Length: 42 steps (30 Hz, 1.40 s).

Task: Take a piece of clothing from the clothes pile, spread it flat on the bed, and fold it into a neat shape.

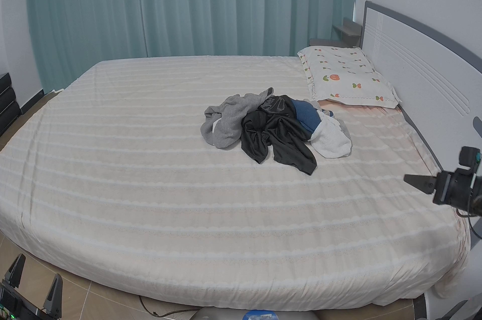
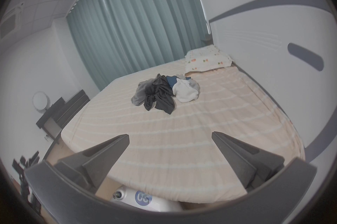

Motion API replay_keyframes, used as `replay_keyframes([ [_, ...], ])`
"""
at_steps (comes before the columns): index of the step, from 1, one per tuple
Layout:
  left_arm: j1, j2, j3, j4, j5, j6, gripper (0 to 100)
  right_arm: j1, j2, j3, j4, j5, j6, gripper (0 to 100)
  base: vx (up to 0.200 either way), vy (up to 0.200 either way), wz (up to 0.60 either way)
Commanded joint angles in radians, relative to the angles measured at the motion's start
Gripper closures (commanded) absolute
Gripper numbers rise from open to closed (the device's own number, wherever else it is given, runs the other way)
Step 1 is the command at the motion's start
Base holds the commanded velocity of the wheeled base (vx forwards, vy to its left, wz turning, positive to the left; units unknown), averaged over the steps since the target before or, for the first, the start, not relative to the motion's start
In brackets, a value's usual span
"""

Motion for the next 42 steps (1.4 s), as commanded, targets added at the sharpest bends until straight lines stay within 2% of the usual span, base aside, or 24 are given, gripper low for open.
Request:
replay_keyframes([
  [1, 0.0, -0.014, 0.015, 0.0, 0.0, 0.0, 0, 0.072, 0.76, -0.487, -0.145, -0.151, 0.242, 0, 0.0, 0.0, 0.0],
  [3, 0.0, -0.014, 0.015, 0.0, 0.0, 0.0, 0, 0.072, 0.76, -0.487, -0.145, -0.151, 0.242, 0, 0.0, 0.0, 0.0],
  [4, 0.0, -0.014, 0.015, 0.0, 0.0, 0.0, 0, 0.081, 0.909, -0.662, -0.127, -0.185, 0.272, 0, 0.0, 0.0, 0.0],
  [8, 0.0, -0.014, 0.015, 0.0, 0.0, 0.0, 0, 0.089, 1.027, -0.82, -0.073, -0.206, 0.286, 0, 0.0, 0.0, 0.0],
  [9, 0.0, -0.014, 0.015, 0.0, 0.0, 0.0, 0, 0.089, 1.027, -0.82, -0.073, -0.206, 0.286, 0, 0.0, 0.0, 0.0],
  [11, 0.0, -0.014, 0.015, 0.0, 0.0, 0.0, 0, 0.094, 1.124, -0.952, -0.023, -0.206, 0.32, 0, 0.0, 0.0, 0.0],
  [16, 0.0, -0.014, 0.015, 0.0, 0.0, 0.0, 0, 0.098, 1.247, -1.184, 0.106, -0.206, 0.332, 0, 0.0, 0.0, 0.0],
  [22, 0.0, -0.014, 0.015, 0.0, 0.0, 0.0, 0, 0.131, 1.369, -1.377, 0.178, -0.206, 0.432, 0, 0.0, 0.0, 0.0],
  [26, 0.0, -0.014, 0.015, 0.0, 0.0, 0.0, 0, 0.143, 1.429, -1.464, 0.208, -0.206, 0.441, 0, 0.0, 0.0, 0.0],
  [29, 0.0, -0.014, 0.015, 0.0, 0.0, 0.0, 0, 0.151, 1.449, -1.469, 0.226, -0.205, 0.458, 0, 0.0, 0.0, 0.0],
  [32, 0.0, -0.014, 0.015, 0.0, 0.0, 0.0, 0, 0.174, 1.461, -1.469, 0.209, -0.194, 0.493, 0, 0.0, 0.0, 0.0],
  [42, 0.0, -0.014, 0.015, 0.0, 0.0, 0.0, 0, 0.189, 1.511, -1.469, 0.074, -0.198, 0.496, 0, 0.0, 0.0, 0.0],
])
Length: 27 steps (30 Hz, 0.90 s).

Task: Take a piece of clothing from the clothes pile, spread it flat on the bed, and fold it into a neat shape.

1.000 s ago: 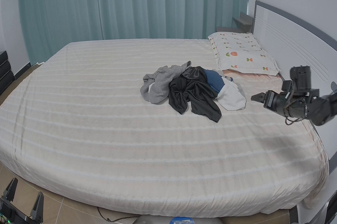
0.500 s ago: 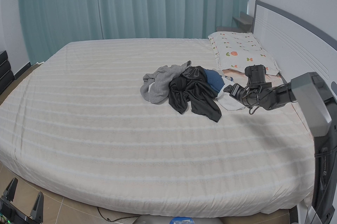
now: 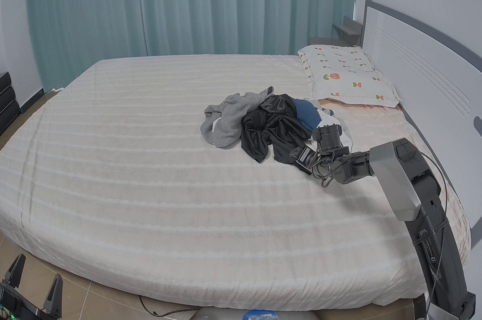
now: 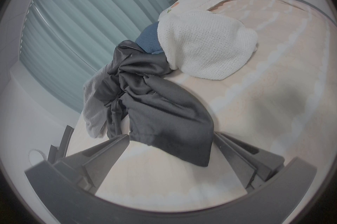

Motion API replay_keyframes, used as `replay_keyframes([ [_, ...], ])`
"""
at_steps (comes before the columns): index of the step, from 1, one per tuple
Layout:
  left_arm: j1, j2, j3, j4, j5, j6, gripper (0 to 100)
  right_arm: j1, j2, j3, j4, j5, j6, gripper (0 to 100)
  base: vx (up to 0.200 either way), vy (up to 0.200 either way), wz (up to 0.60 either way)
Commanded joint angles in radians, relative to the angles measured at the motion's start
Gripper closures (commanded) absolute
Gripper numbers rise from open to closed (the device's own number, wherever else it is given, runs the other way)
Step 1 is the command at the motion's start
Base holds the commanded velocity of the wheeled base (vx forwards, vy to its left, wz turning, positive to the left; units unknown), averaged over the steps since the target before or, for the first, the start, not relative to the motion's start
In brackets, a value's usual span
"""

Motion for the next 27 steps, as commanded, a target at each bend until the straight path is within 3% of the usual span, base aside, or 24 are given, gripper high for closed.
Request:
replay_keyframes([
  [1, 0.0, -0.014, 0.015, 0.0, 0.0, 0.0, 0, 0.004, 0.037, -0.001, -0.029, -0.005, 0.0, 0, 0.0, 0.0, 0.0],
  [12, 0.0, -0.014, 0.015, 0.0, 0.0, 0.0, 0, 0.012, 0.06, -0.001, -0.169, 0.003, -0.001, 0, 0.0, 0.0, 0.0],
  [13, 0.0, -0.014, 0.015, 0.0, 0.0, 0.0, 0, 0.013, 0.063, -0.001, -0.181, 0.006, -0.001, 100, 0.0, 0.0, 0.0],
  [27, 0.0, -0.014, 0.015, 0.0, 0.0, 0.0, 0, 0.016, 0.02, 0.006, -0.178, 0.014, 0.019, 100, 0.0, 0.0, 0.0],
])
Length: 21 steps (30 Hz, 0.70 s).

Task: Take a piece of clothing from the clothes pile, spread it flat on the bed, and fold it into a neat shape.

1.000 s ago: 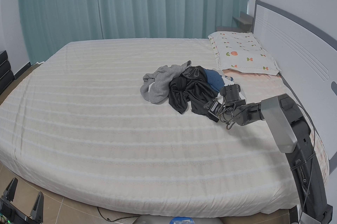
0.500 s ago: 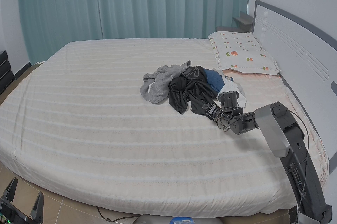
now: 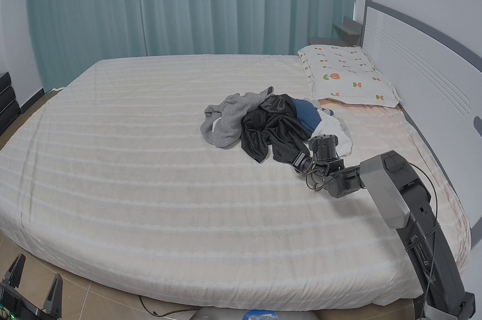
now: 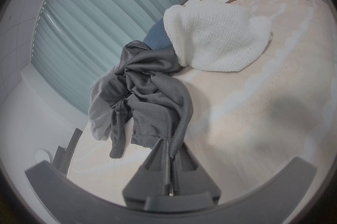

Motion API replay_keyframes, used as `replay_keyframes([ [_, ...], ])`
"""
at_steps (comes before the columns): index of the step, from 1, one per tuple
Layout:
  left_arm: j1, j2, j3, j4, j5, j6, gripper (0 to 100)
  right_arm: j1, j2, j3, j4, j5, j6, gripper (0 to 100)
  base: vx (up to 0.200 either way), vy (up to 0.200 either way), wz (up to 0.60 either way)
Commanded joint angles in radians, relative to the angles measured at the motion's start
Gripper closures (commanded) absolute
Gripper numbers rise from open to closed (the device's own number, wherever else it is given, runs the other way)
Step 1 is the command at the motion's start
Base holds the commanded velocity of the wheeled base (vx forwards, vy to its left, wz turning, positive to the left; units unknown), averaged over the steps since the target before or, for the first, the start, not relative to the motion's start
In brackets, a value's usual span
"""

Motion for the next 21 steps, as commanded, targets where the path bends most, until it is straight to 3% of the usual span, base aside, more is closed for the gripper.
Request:
replay_keyframes([
  [1, 0.0, -0.015, 0.015, 0.0, 0.0, 0.0, 0, 0.0, -0.069, 0.04, -0.006, -0.002, 0.019, 100, 0.0, 0.0, 0.0],
  [6, 0.0, -0.015, 0.015, 0.0, 0.0, 0.0, 0, 0.0, -0.23, 0.295, -0.042, 0.037, 0.059, 100, 0.0, 0.0, 0.0],
  [11, 0.0, -0.015, 0.015, 0.0, 0.0, 0.0, 0, -0.008, -0.463, 0.722, -0.282, 0.182, 0.062, 100, 0.0, 0.0, 0.0],
  [12, 0.0, -0.015, 0.015, 0.0, 0.0, 0.0, 0, -0.008, -0.463, 0.722, -0.282, 0.182, 0.062, 100, 0.0, 0.0, 0.0],
  [13, 0.0, -0.015, 0.015, 0.0, 0.0, 0.0, 0, -0.011, -0.538, 0.863, -0.383, 0.221, 0.064, 100, 0.0, 0.0, 0.0],
  [14, 0.0, -0.015, 0.015, 0.0, 0.0, 0.0, 0, -0.011, -0.538, 0.863, -0.383, 0.221, 0.064, 100, 0.0, 0.0, 0.0],
  [15, 0.0, -0.015, 0.015, 0.0, 0.0, 0.0, 0, -0.011, -0.606, 0.99, -0.46, 0.262, 0.064, 100, 0.0, 0.0, 0.0],
  [21, 0.0, -0.015, 0.015, 0.0, 0.0, 0.0, 0, 0.002, -0.803, 1.312, -0.654, 0.397, 0.061, 100, 0.0, 0.0, 0.0],
])
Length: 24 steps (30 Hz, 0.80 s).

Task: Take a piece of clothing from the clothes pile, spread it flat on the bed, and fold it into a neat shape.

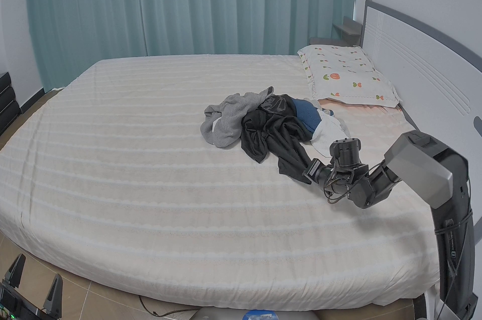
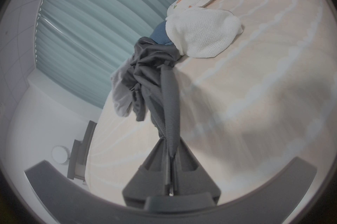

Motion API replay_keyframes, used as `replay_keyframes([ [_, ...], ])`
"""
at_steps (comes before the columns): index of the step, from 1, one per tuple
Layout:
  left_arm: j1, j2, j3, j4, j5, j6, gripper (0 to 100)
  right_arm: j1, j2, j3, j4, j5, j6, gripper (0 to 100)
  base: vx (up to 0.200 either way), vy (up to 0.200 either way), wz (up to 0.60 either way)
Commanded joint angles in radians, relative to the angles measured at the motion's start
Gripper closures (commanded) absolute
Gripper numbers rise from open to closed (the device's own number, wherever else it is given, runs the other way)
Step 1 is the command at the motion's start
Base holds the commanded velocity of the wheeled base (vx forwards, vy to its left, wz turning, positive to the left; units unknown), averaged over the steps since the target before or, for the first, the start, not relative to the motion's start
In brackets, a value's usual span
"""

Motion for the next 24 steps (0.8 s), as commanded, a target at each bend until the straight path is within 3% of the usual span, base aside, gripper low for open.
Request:
replay_keyframes([
  [1, 0.0, -0.015, 0.014, 0.0, 0.0, 0.0, 0, 0.011, -0.466, 0.629, -0.382, 0.231, 0.005, 100, 0.0, 0.0, 0.0],
  [4, 0.0, -0.015, 0.014, 0.0, 0.0, 0.0, 0, 0.034, -0.556, 0.754, -0.486, 0.265, 0.005, 100, 0.0, 0.0, 0.0],
  [8, 0.0, -0.015, 0.014, 0.0, 0.0, 0.0, 0, 0.046, -0.647, 0.822, -0.547, 0.258, -0.018, 100, 0.0, 0.0, 0.0],
  [12, 0.0, -0.015, 0.014, -0.002, -0.001, 0.007, 0, 0.069, -0.734, 0.82, -0.557, 0.251, -0.087, 100, 0.0, 0.0, 0.0],
  [24, 0.0, -0.018, 0.013, -0.012, -0.018, 0.042, 0, 0.097, -0.938, 0.713, -0.478, 0.252, -0.097, 100, 0.0, 0.0, 0.0],
])
